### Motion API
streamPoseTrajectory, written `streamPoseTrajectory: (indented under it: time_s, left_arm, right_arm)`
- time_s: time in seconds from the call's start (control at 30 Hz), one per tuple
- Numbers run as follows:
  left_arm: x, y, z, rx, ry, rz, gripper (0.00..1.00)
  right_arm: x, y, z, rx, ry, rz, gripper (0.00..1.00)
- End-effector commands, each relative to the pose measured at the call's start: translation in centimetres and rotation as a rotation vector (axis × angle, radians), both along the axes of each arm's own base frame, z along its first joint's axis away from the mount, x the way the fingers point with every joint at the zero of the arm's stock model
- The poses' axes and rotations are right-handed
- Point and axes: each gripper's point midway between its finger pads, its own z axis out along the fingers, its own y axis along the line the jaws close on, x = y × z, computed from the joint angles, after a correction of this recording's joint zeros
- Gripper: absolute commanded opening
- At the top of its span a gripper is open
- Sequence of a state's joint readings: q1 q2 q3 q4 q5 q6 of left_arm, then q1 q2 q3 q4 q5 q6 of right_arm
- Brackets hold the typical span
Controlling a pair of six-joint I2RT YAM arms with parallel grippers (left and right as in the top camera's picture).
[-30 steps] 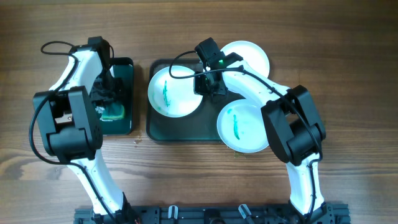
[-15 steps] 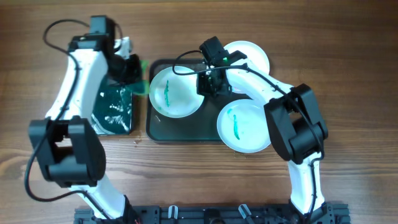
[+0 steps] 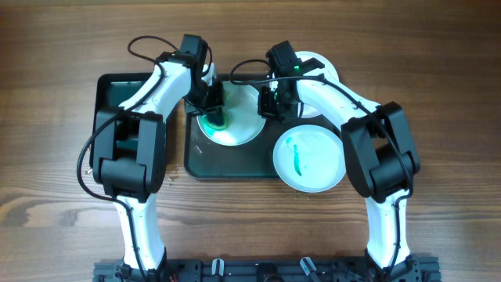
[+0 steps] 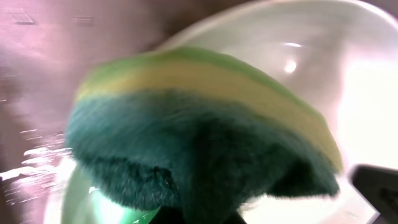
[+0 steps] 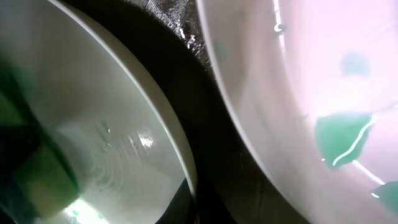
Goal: Clean dirty plates on tray and stack at the side
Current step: 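Scrub the front-left plate with the sponge in the left gripper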
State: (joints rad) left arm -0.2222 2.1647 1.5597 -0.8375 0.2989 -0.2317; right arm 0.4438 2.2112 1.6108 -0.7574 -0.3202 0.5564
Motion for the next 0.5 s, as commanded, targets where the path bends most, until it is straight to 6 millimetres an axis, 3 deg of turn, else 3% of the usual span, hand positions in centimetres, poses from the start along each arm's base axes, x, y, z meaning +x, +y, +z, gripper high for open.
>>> streamPoseTrajectory:
  time_s: [0.0, 0.07, 0.1, 0.2, 0.27, 0.37, 0.47]
  left_arm:
    - [-3.2, -7.4, -0.2, -0.297, 0.082, -0.193, 0.04]
    - [-2.6, -7.3, -0.2, -0.288, 0.06, -0.191, 0.04]
    - [-1.6, -6.0, -1.0, -0.207, 0.032, -0.154, 0.04]
    - [0.8, 1.7, -3.1, 0.233, -0.02, 0.133, 0.04]
    - [0.9, 5.5, -2.6, 0.448, -0.042, 0.245, 0.04]
    - [-1.0, 5.4, -2.1, 0.495, 0.025, 0.208, 0.04]
    - [-4.0, 3.5, -2.2, 0.457, 0.133, 0.119, 0.04]
  right_arm:
    - [-0.5, 0.4, -1.2, 0.009, 0.028, 0.015, 0.04]
    - [-0.5, 0.4, -1.2, 0.008, 0.029, 0.015, 0.04]
    - [-0.5, 0.4, -1.2, 0.008, 0.029, 0.015, 0.04]
    - [-0.5, 0.4, -1.2, 0.008, 0.028, 0.015, 0.04]
    - [-0.5, 0.4, -1.2, 0.008, 0.029, 0.015, 0.04]
    - [-0.5, 0.4, -1.2, 0.008, 0.028, 0.014, 0.04]
    - [-0.5, 0.4, -1.2, 0.009, 0.028, 0.013, 0.04]
